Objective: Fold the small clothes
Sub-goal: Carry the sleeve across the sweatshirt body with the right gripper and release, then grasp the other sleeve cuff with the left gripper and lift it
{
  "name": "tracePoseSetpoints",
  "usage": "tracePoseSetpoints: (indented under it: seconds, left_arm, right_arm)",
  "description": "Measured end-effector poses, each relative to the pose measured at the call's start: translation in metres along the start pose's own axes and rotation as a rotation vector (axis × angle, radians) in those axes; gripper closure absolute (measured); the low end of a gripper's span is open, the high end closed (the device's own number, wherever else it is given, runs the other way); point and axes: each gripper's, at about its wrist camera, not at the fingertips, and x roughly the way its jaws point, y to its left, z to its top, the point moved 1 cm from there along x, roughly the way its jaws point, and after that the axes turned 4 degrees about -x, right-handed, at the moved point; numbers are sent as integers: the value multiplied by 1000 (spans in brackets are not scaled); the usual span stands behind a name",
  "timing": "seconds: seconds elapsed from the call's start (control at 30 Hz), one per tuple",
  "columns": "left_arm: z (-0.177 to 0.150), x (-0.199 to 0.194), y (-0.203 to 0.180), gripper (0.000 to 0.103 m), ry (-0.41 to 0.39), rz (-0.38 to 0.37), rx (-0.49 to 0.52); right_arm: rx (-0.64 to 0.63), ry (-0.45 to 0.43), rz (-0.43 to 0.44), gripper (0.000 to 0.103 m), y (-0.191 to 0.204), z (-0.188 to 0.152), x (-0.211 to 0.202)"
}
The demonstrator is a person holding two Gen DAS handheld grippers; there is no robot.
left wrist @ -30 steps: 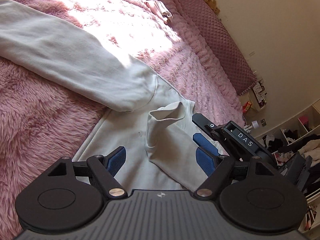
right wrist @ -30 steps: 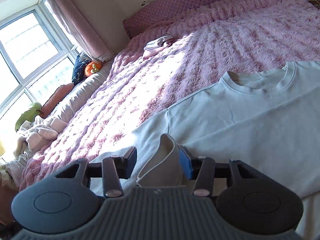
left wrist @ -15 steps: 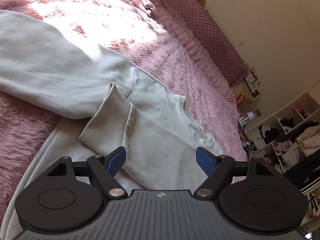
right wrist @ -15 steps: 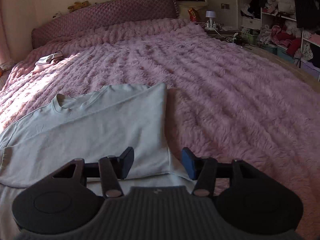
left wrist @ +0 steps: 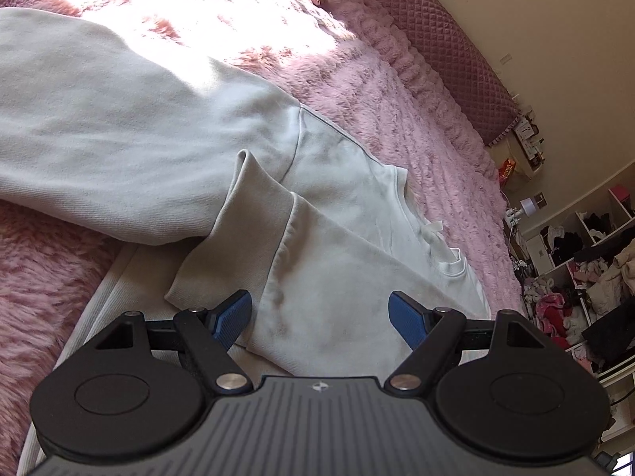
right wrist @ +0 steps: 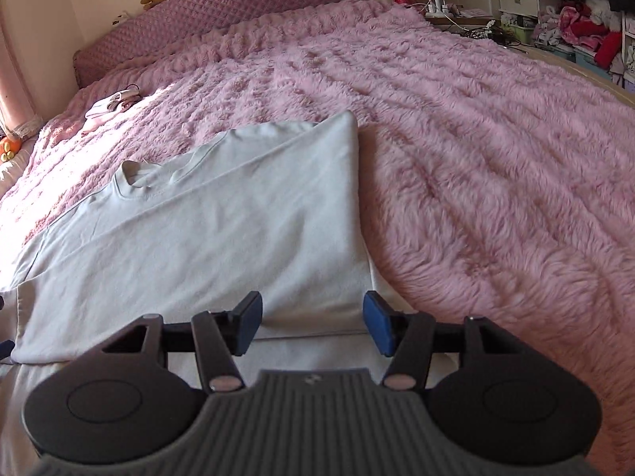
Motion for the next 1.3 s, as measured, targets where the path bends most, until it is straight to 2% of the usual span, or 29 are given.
tracePoseSetpoints:
  seconds: [0.07, 0.17, 0.3, 0.43, 0.5, 0.53, 0.67, 0.77, 0.9, 0.97, 1.03, 1.07, 1.1, 1.13, 1.17, 1.2, 1.3]
  left_arm:
    - [6, -14, -1, 11, -18, 8, -2]
    - [11, -51, 7, 11, -84, -15, -26]
    - [12, -113, 33, 11, -212, -11, -86]
    - [11, -178, 88, 11, -404, 77, -187]
    - [12, -199, 117, 11, -482, 128, -265]
    - [13, -210, 139, 11, -526, 150, -340]
    - [15, -237, 202, 11, -645, 179, -579]
    - [19, -242, 234, 12, -700, 145, -712]
    - [32, -238, 252, 12, -744, 116, -747]
    - [38, -233, 258, 13, -769, 72, -775]
    - [43, -231, 263, 19, -801, 28, -803]
    - [44, -231, 264, 29, -808, 18, -807]
    - [46, -231, 264, 49, -807, 26, -805]
    - [45, -232, 260, 61, -794, 60, -799]
    - [46, -232, 256, 82, -781, 88, -783]
    - [48, -232, 254, 95, -775, 104, -764]
    - [51, -237, 234, 95, -769, 123, -664]
  right_arm:
    - [-8, 3, -7, 49, 7, 5, -4]
    - [18, -30, 59, 45, 19, 14, -22]
    - [-28, -73, 165, 41, 58, 21, -47]
    - [-92, -76, 280, 36, 108, 19, -63]
    - [-116, -69, 326, 35, 130, 14, -68]
    - [-125, -63, 340, 35, 138, 12, -69]
    - [-185, -27, 384, 35, 170, -4, -74]
    - [-217, -1, 387, 35, 178, -11, -75]
    - [-237, 13, 372, 34, 177, -12, -75]
    - [-243, 19, 363, 34, 174, -9, -74]
    - [-247, 19, 356, 33, 170, -9, -75]
    - [-246, 20, 353, 32, 168, -9, -76]
    - [-245, 22, 350, 31, 167, -9, -76]
    - [-245, 25, 347, 30, 165, -9, -76]
    - [-245, 28, 346, 30, 163, -10, -77]
    - [-245, 29, 345, 30, 161, -10, -77]
    - [-241, 31, 347, 29, 156, -12, -81]
